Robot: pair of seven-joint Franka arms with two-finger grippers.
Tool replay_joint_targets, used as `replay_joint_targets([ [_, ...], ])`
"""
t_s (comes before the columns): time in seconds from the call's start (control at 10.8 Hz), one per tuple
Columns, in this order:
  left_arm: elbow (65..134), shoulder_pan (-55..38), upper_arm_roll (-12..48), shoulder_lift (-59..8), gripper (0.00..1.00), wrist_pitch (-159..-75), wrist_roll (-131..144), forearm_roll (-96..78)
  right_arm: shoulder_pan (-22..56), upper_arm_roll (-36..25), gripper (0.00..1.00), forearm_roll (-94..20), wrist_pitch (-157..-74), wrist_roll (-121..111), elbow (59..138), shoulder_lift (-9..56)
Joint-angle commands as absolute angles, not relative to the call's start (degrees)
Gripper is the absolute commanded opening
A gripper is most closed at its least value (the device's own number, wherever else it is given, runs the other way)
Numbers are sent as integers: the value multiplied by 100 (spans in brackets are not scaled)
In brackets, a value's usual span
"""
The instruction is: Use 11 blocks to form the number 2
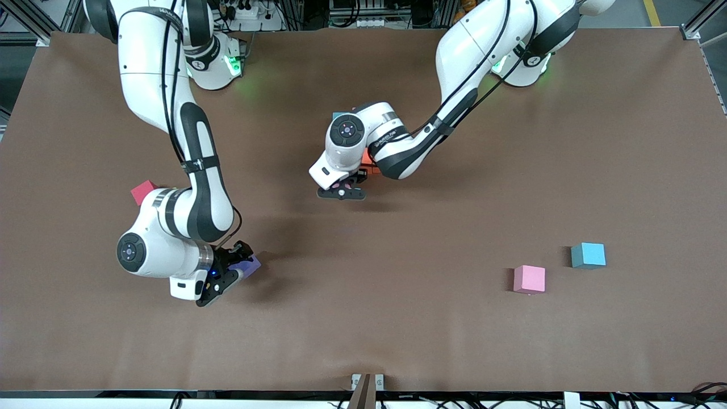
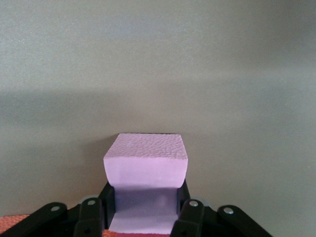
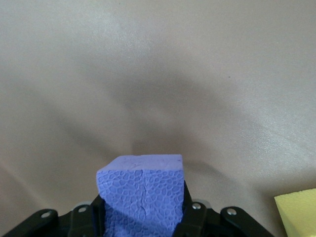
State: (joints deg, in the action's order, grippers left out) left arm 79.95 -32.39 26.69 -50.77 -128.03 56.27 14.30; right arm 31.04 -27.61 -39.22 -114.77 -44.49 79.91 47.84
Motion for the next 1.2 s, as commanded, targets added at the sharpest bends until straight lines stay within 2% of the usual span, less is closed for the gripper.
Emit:
replay_joint_targets([
  [0.0, 7972, -3305, 2610, -5010, 50, -12630, 5634, 1573, 3067, -2733, 32, -3832, -11373, -4377, 8016, 4667],
  [0.28, 7972, -3313, 2610, -5027, 55, -12630, 5643, 1530, 3067, -2733, 32, -3832, -11373, -4394, 8016, 4667],
  [0.37, 7963, -3313, 2610, -5027, 100, -12630, 5703, 1494, 3067, -2733, 32, -3832, -11373, -4395, 8016, 4667],
  [0.83, 7945, -3314, 2619, -4931, 100, -12630, 5713, 1538, 3050, -2733, 32, -3832, -11373, -4403, 8016, 4676],
  [1.11, 7972, -3252, 2602, -4493, 100, -12447, 5678, 1835, 3155, -2742, 32, -3859, -11277, -3967, 8016, 4650],
])
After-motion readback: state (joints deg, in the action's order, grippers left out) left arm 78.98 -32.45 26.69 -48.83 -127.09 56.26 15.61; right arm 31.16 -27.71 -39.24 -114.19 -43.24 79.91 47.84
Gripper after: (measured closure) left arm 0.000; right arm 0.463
